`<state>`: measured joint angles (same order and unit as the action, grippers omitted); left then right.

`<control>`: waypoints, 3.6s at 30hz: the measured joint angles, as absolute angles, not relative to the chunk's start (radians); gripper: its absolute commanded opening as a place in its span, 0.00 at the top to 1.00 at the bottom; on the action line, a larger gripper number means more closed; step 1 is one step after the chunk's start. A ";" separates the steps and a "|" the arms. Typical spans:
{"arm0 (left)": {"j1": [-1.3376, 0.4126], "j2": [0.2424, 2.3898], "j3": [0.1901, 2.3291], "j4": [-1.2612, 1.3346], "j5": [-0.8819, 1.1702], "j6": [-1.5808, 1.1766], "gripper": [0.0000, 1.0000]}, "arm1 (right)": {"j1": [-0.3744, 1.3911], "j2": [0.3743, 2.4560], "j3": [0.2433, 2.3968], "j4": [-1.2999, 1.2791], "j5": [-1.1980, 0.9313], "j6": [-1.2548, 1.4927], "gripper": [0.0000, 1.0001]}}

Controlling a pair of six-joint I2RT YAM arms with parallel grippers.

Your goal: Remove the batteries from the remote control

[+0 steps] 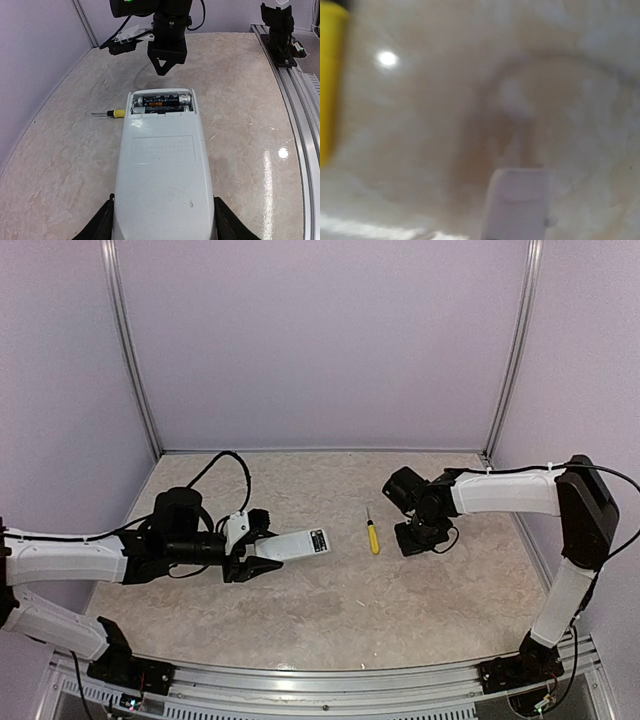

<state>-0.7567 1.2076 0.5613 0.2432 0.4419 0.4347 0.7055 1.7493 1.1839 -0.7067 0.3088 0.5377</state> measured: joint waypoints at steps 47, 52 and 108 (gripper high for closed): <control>-0.821 1.702 0.661 0.282 0.431 0.458 1.00 | 0.699 1.945 1.378 -0.613 0.014 0.461 0.50; -0.837 1.710 0.661 0.310 0.407 0.457 1.00 | 0.699 1.988 1.391 -0.607 0.012 0.461 0.58; -0.852 1.360 0.519 0.558 0.135 0.381 0.01 | 0.699 1.760 1.420 -0.620 -0.147 0.195 1.00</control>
<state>-0.8520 1.3598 0.5186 0.5575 0.1352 0.3805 0.6991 1.7599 1.4197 -0.6205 -0.1471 0.1951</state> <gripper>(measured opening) 0.987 0.119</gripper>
